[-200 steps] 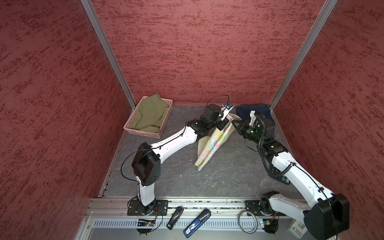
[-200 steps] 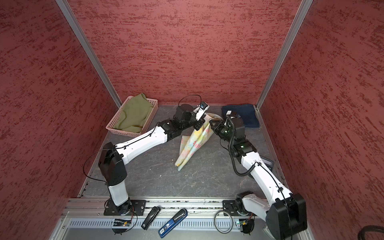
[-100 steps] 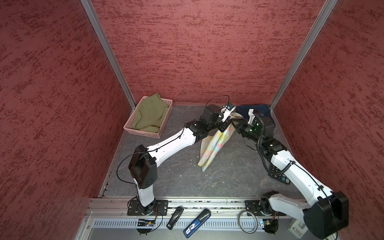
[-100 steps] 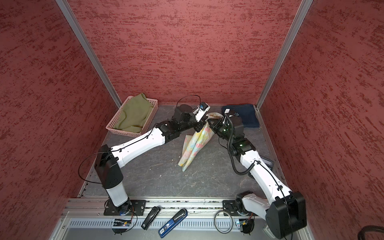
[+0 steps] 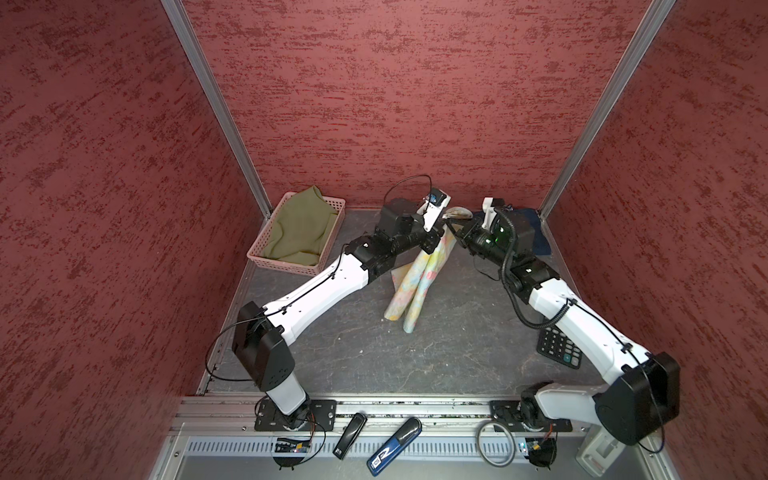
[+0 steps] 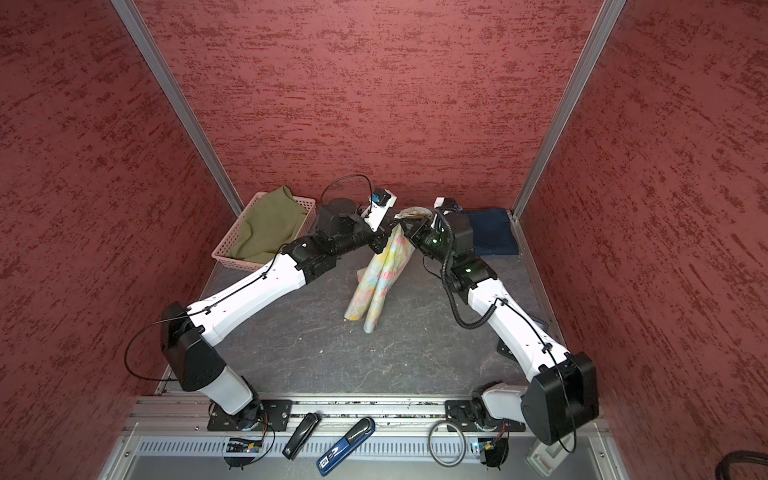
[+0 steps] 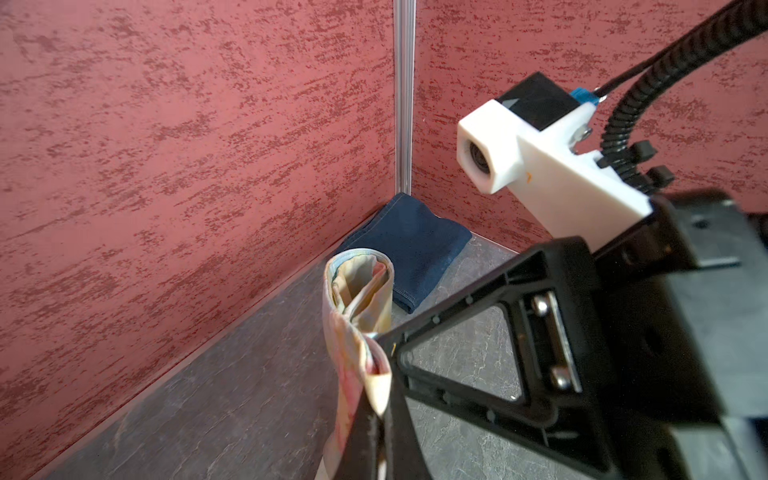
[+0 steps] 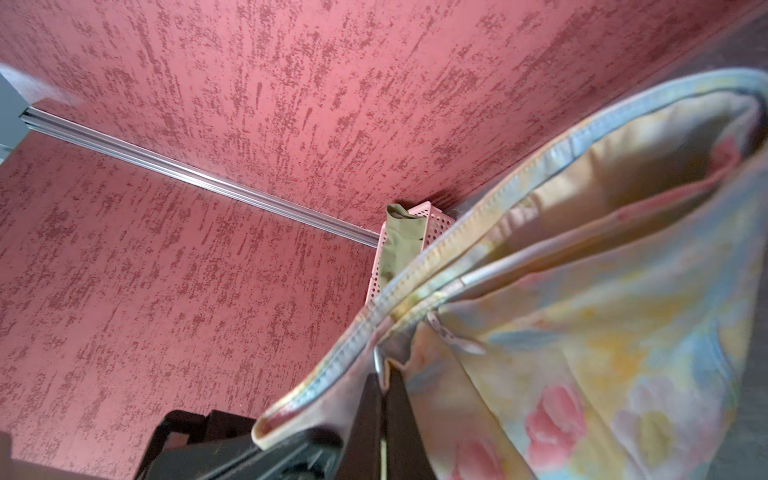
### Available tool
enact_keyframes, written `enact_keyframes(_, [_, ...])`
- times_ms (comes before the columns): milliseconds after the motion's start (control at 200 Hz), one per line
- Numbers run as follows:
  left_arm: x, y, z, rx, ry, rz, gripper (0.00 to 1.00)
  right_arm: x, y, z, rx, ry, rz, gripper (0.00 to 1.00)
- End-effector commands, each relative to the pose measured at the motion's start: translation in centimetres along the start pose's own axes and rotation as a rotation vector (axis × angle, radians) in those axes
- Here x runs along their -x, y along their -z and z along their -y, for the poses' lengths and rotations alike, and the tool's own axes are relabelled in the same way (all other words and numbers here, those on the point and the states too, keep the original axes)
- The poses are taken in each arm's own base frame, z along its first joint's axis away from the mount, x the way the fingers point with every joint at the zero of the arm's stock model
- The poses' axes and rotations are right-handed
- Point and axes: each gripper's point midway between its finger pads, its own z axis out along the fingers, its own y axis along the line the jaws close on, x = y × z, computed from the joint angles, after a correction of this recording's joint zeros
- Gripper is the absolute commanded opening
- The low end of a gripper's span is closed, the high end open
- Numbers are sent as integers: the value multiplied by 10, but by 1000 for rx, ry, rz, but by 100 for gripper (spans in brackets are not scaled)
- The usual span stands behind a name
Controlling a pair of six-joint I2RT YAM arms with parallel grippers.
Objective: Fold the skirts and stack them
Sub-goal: 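Lift the floral skirt with both grippers toward the denim skirt, then lower the floral skirt flat onto the table with both grippers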
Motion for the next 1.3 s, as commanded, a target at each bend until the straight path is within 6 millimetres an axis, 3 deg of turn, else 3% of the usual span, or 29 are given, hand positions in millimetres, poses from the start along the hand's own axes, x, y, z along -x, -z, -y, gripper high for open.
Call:
enact_keyframes(0, [15, 18, -11, 4, 16, 39, 0, 12, -11, -43, 86, 30, 47, 0])
enact_keyframes(85, [22, 30, -27, 33, 15, 55, 0, 10, -24, -68, 127, 47, 39, 0])
enact_keyframes(105, [24, 33, -31, 38, 15, 60, 0, 4, -36, -62, 110, 44, 23, 0])
enact_keyframes(361, [56, 75, -64, 120, -39, 113, 0, -14, -88, -120, 185, 80, -2, 0])
enact_keyframes(551, [73, 106, -89, 191, -40, 150, 0, -18, -102, -145, 219, 84, 10, 0])
enact_keyframes(681, [74, 106, -90, 187, -41, 144, 0, -16, -99, -145, 214, 74, 38, 0])
enact_keyframes(796, [68, 89, -85, 154, -32, 117, 0, -13, -84, -123, 180, 35, 96, 0])
enact_keyframes(902, [50, 58, -77, 108, -24, 62, 0, -12, -67, -93, 134, 0, 149, 0])
enact_keyframes(1057, [8, 4, -44, 31, -34, -38, 0, -11, -39, -25, 52, -99, 221, 0])
enact_keyframes(1137, [-20, -21, -28, 3, -33, -98, 0, -3, -14, 3, 23, -138, 268, 0])
enact_keyframes(1292, [-64, -50, -23, -3, -18, -180, 0, 3, 18, 58, -78, -167, 301, 0])
